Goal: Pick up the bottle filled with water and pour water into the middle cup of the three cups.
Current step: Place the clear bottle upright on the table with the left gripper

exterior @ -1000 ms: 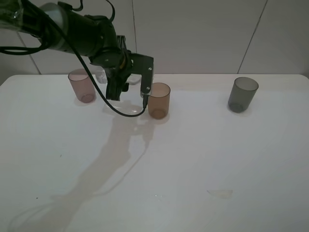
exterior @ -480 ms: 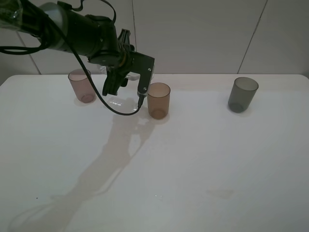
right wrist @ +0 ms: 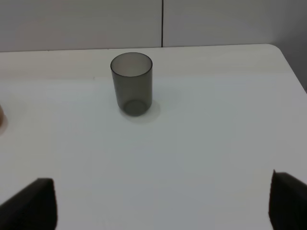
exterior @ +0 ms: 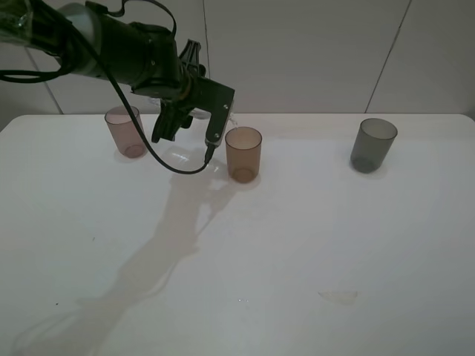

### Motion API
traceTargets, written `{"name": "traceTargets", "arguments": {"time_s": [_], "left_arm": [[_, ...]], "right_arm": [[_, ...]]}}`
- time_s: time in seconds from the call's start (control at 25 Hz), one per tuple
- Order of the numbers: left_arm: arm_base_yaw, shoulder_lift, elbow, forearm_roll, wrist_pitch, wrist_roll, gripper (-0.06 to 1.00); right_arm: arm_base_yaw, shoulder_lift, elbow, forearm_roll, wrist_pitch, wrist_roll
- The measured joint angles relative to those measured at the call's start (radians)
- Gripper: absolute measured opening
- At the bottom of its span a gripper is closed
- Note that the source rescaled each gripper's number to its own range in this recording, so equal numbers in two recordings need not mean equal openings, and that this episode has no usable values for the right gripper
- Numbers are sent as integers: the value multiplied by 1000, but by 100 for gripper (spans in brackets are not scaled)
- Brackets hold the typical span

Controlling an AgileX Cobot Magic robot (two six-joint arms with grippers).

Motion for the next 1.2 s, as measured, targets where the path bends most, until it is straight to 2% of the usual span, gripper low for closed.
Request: {"name": "traceTargets", "arguments": {"time_s": [0.12,0.36,0.64,0.92,1.2], "left_arm": [[5,0,0,37,-5,0,1],[5,0,0,83,-92,0,1],[5,0,0,116,-109,0,1],[5,0,0,136,-174,0,1],[5,0,0,151,-176,0,1]], "right_arm": [[0,0,0,0,0,0],[0,0,0,0,0,0],[0,0,0,0,0,0],[0,0,0,0,0,0],[0,0,0,0,0,0]]}}
